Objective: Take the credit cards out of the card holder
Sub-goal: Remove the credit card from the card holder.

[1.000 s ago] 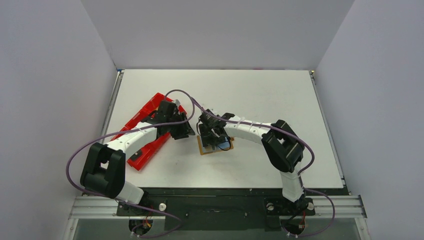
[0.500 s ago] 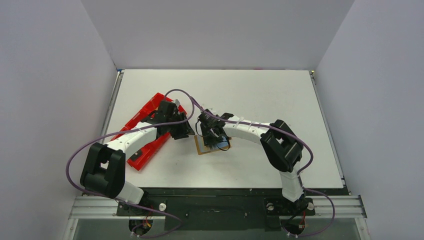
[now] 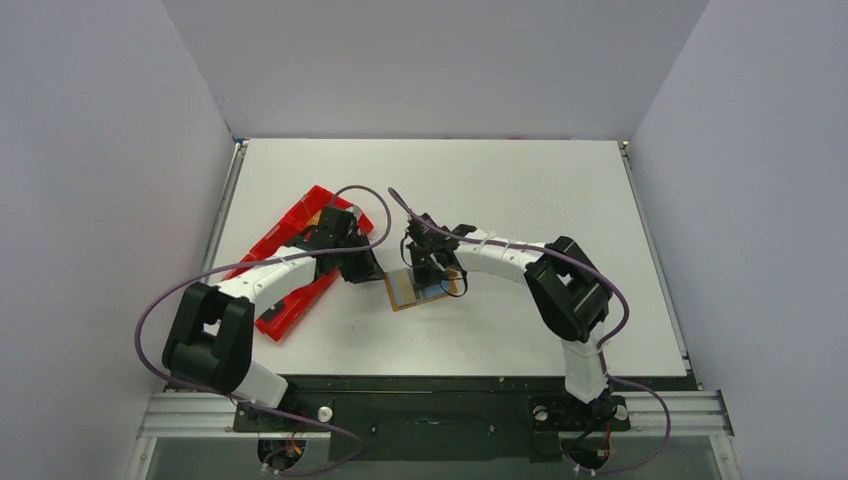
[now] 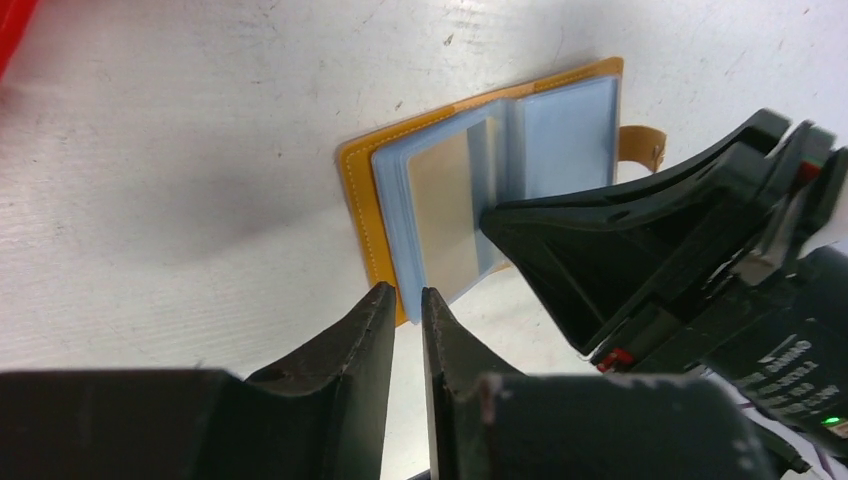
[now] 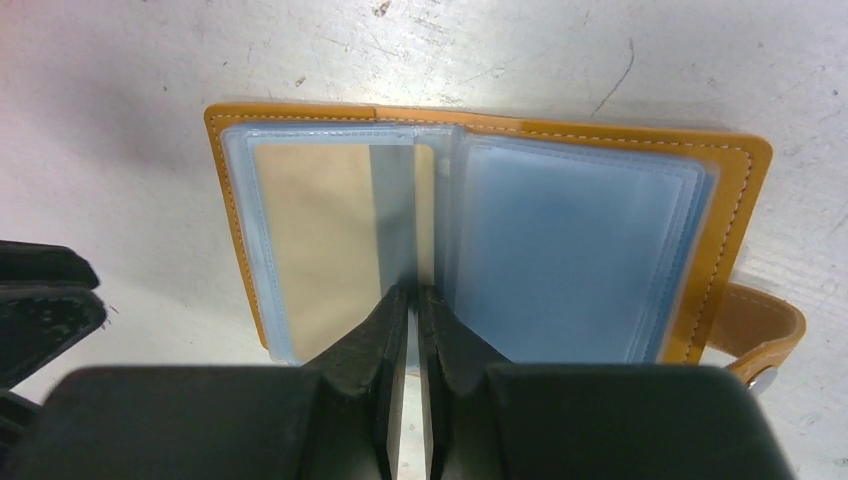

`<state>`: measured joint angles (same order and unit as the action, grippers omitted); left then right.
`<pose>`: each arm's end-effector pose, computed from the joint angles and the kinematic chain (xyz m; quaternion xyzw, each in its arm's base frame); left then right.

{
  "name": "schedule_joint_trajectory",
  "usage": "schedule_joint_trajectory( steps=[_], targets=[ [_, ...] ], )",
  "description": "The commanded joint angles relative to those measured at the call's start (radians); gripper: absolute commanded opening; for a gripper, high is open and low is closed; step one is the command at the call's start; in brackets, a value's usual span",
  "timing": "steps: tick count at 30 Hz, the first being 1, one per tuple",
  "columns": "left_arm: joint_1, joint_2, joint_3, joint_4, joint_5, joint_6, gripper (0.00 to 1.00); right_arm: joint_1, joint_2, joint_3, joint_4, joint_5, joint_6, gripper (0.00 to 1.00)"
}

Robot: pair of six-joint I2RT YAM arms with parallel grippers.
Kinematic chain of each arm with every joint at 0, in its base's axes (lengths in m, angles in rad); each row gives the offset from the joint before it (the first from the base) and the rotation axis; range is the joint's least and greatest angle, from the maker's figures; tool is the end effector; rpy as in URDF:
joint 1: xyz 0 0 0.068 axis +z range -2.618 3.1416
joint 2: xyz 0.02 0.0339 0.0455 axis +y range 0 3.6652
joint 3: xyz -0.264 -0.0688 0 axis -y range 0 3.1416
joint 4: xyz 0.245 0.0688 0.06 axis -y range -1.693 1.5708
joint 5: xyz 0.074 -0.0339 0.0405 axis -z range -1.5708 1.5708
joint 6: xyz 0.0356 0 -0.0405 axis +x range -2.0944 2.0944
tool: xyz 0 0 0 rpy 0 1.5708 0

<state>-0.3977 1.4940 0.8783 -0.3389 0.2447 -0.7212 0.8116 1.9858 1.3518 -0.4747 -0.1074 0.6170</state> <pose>0.2706 -0.1230 0.1956 -0.1158 0.9394 -0.2583 0.1934 0.2782 0.2987 0.1604 -0.1067 0.9662 0.1893 0.1385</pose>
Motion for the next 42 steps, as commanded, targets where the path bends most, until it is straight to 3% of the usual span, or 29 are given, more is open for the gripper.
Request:
schedule_joint_trajectory(
  steps=[1, 12, 42],
  targets=[
    [-0.022, 0.020, -0.008, 0.055, 0.020, 0.004, 0.13, -0.014, 0.065, -0.078, -0.001, -0.022, 0.008, 0.05],
    [-0.080, 0.105, 0.006, 0.108, 0.028, -0.020, 0.04, -0.032, 0.082, -0.112, 0.038, -0.067, 0.023, 0.00],
    [-0.107, 0.176, -0.001, 0.119, -0.019, -0.035, 0.00, -0.048, 0.085, -0.145, 0.067, -0.089, 0.026, 0.00]
  ],
)
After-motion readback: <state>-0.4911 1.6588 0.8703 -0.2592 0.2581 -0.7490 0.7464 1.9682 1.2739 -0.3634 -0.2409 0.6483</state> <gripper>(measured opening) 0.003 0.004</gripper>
